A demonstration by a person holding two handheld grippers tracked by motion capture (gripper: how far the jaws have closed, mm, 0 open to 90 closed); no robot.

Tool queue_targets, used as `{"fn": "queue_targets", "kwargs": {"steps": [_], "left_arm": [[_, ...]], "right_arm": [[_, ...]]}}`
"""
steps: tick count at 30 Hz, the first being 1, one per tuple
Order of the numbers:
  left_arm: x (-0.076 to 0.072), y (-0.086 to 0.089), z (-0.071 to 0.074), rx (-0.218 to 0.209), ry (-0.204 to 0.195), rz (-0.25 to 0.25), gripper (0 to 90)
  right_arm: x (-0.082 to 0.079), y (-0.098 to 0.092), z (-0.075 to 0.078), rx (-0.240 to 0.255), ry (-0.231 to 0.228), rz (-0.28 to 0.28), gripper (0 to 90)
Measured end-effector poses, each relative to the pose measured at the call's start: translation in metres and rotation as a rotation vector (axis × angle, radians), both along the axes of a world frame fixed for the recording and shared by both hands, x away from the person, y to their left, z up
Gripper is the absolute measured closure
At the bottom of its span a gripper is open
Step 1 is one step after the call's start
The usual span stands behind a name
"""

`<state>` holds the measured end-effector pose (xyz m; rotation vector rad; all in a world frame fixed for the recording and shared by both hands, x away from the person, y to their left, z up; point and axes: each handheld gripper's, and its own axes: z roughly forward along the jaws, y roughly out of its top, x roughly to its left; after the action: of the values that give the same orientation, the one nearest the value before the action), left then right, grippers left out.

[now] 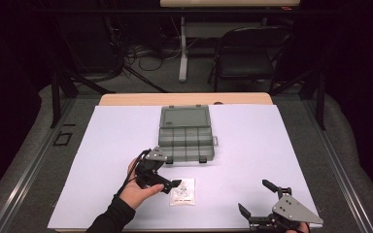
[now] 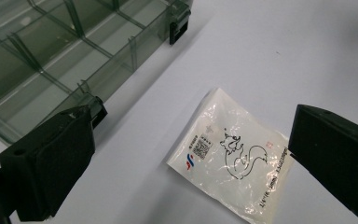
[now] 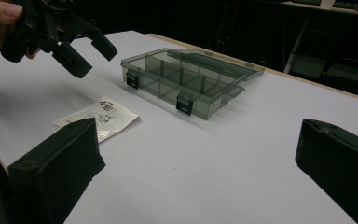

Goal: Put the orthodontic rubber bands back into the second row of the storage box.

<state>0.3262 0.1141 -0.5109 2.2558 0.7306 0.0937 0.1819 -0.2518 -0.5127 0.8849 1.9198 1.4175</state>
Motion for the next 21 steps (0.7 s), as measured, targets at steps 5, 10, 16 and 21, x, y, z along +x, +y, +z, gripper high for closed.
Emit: {"fn": "queue_targets", "kwargs": {"steps": [5,10,16,21], "left_arm": [[0.0,-0.004,-0.005,0.021,0.012,-0.017,0.5],[-0.001,-0.007,-0.01,0.03,0.036,-0.031,2.1],[-0.001,-0.009,-0.016,0.036,0.049,-0.021,9.9],[0.0,-0.011,-0.02,0.041,0.047,-0.014,15.7]], "right_arm": [[0.0,0.0,0.0,-0.003,0.0,0.003,0.0],[0.0,0.0,0.0,-0.001,0.0,0.004,0.0],[0.001,0.001,-0.001,0.001,-0.001,0.004,0.0],[0.0,0.001,0.0,-0.003,0.007,0.006,0.0]]}}
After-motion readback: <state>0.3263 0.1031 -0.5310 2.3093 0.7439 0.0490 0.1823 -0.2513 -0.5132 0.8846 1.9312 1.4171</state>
